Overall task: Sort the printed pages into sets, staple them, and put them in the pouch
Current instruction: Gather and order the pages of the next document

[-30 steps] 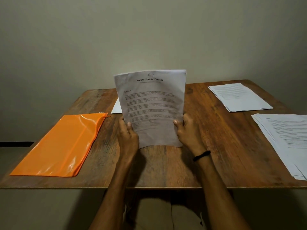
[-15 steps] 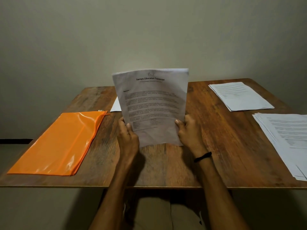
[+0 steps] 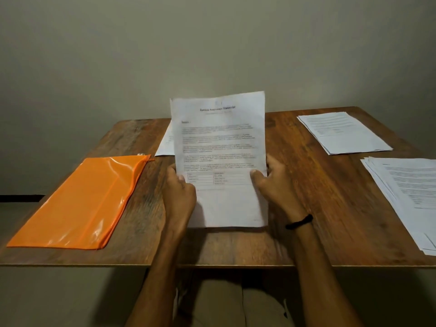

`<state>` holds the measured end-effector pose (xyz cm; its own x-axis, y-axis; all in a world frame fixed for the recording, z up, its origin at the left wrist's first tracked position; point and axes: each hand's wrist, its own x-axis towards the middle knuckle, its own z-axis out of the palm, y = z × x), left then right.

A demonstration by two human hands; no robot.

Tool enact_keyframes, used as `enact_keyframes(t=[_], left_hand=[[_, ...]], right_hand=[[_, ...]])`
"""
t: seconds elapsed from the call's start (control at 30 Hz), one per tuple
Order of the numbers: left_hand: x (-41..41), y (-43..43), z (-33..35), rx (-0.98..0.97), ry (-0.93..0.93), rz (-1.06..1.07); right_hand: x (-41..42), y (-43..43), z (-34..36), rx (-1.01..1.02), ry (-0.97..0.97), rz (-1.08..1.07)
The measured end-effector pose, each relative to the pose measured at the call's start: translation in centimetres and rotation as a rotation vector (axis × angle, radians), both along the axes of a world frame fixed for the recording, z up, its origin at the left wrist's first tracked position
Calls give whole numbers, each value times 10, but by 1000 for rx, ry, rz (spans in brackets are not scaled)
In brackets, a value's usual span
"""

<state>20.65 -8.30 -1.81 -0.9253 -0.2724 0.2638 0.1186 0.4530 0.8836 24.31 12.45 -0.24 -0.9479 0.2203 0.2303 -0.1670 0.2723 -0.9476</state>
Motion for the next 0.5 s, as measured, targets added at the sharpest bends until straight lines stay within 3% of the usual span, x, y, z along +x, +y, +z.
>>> enact_keyframes(t=[0.23, 0.5], left_hand=[[-7, -9, -31, -61, -272, -101], [1, -1, -36, -18, -289, -114]], right_hand=[[-15, 11, -25, -333, -235, -9], [-26, -6, -50, -298, -200, -9]])
